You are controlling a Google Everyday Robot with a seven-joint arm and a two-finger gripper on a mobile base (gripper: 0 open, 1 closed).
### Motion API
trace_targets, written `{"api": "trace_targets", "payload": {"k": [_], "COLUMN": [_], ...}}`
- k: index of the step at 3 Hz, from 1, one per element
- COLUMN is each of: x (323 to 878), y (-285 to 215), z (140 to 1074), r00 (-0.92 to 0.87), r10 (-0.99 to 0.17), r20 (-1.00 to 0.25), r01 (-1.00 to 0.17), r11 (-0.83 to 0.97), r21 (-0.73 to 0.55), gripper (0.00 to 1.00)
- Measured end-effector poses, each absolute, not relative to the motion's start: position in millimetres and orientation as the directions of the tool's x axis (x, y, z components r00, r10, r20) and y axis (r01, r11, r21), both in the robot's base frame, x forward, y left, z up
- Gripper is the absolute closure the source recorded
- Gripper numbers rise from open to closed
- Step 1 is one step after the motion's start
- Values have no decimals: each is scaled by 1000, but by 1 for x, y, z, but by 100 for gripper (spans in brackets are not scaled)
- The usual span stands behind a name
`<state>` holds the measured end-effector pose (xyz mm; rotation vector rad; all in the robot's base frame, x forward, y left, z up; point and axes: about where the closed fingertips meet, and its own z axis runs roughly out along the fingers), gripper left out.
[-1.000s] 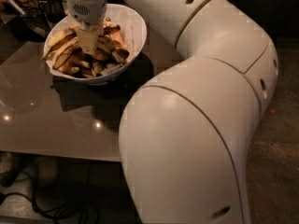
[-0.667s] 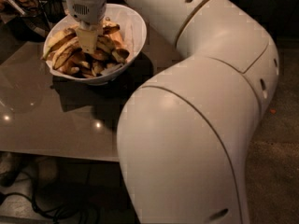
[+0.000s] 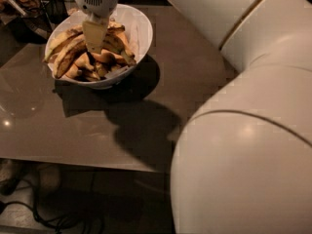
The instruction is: Pick banana from white bowl
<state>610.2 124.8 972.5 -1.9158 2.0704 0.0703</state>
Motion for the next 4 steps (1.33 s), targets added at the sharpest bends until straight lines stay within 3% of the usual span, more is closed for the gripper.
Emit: {"api": "trace_targets", "payload": {"k": [2, 4], "x": [596, 531], "y": [120, 82], "z": [974, 970], "r00": [-46, -145], "r10": [-959, -950], "r20": [-279, -277], "r01": [-980, -980], "r11": [97, 177], "r21": [-173, -93], "gripper": [100, 100]}}
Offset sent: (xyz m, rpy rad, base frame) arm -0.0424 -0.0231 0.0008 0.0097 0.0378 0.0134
